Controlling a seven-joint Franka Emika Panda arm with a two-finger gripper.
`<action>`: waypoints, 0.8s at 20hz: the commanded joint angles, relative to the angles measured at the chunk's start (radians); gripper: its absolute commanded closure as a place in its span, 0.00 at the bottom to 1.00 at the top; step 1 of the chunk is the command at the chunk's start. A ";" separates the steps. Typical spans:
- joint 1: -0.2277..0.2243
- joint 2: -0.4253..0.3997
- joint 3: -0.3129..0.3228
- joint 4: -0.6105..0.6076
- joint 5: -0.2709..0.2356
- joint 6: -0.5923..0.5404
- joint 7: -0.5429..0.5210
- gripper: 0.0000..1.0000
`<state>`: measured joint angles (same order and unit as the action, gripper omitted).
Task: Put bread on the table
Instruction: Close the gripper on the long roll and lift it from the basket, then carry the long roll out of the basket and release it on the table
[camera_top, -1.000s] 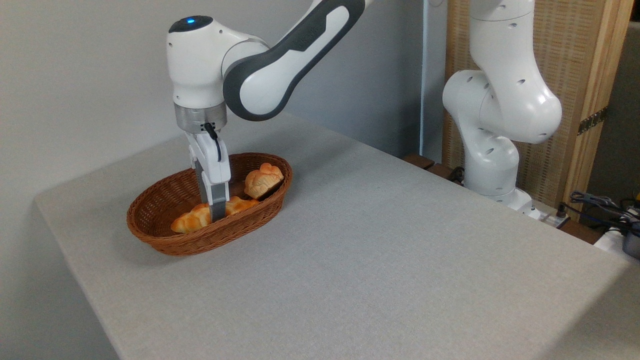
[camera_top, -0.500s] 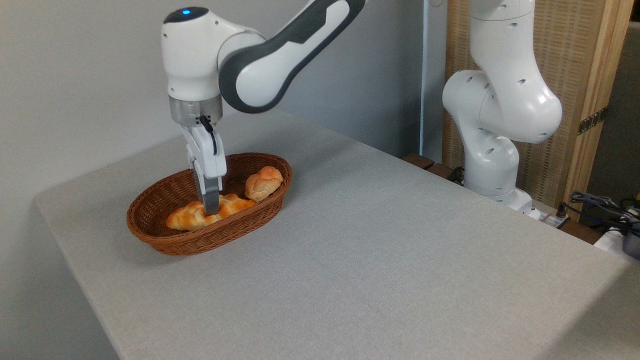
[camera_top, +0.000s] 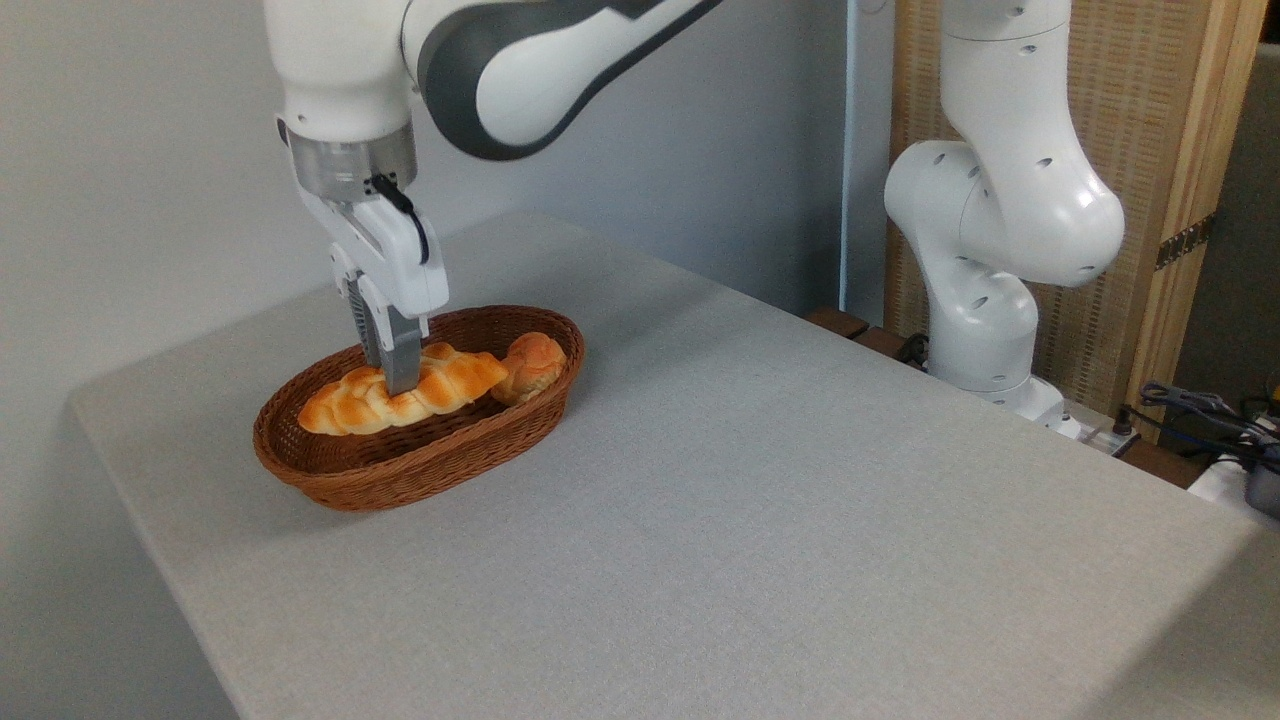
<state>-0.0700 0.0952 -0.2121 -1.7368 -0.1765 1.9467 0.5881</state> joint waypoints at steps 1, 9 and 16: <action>-0.007 -0.017 0.074 0.053 0.008 -0.089 0.109 0.72; -0.005 0.066 0.057 0.013 0.339 -0.016 0.168 0.00; -0.005 0.093 0.050 -0.009 0.342 0.092 0.165 0.00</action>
<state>-0.0758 0.2052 -0.1640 -1.7398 0.1527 2.0239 0.7421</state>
